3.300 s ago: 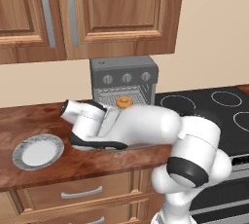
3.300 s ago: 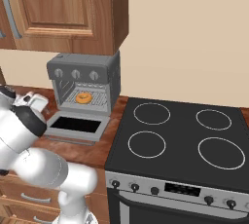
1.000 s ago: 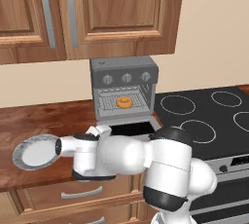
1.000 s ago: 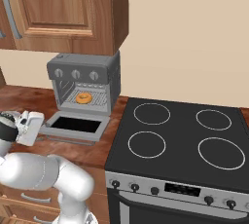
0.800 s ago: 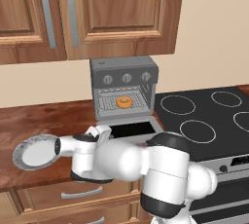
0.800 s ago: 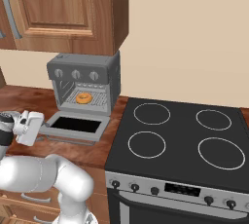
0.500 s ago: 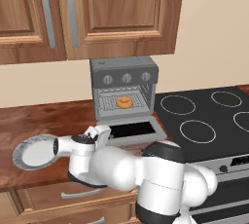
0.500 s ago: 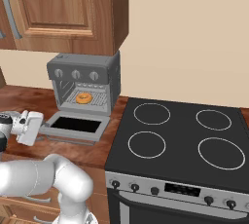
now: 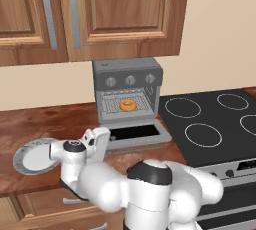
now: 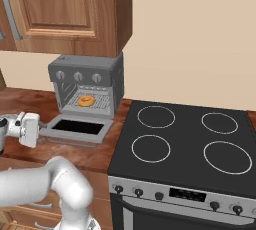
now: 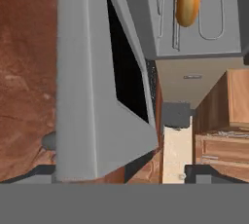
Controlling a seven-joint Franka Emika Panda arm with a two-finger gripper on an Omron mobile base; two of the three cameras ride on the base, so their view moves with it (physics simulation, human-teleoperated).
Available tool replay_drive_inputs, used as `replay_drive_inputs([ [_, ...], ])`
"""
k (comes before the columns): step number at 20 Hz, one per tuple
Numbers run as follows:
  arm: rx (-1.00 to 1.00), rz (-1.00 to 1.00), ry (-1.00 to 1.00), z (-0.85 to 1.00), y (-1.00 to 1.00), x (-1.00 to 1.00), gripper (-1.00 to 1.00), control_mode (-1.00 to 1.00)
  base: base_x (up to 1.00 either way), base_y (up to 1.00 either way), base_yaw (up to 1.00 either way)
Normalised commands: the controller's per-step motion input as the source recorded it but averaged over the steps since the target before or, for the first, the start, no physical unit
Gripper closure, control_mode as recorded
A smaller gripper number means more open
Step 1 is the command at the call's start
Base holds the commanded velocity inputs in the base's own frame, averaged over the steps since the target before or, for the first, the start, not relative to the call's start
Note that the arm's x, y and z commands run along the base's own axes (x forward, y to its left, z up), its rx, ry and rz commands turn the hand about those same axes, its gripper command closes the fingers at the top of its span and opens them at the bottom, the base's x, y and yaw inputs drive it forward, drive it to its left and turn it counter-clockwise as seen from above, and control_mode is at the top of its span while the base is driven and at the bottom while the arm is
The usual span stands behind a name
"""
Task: Pick up the bagel from the plate, place it on the toaster oven rack, close the door, and set the timer.
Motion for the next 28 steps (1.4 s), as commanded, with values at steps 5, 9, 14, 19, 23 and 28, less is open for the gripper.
replay_drive_inputs([
  [5, 0.0, 0.07, -0.07, 0.38, -0.18, 0.75, -1.0, -1.0, 0.0, 0.0, 0.0],
  [9, 0.0, 0.11, -0.03, 0.46, -0.25, 0.8, -1.0, -1.0, 0.0, 0.0, 0.0],
  [14, 0.0, 0.2, 0.0, 0.32, -0.41, 0.86, -1.0, -1.0, 0.0, 0.0, 0.0],
  [19, 0.0, 0.32, 0.0, 0.1, -0.48, 0.85, -1.0, -1.0, 0.0, 0.0, 0.0],
  [23, 0.01, 0.54, 0.01, 0.0, -0.42, 0.73, -1.0, -1.0, 0.0, 0.0, 0.0],
  [28, 0.01, 0.68, 0.02, 0.0, -0.42, 0.62, -1.0, -1.0, 0.0, 0.0, 0.0],
])
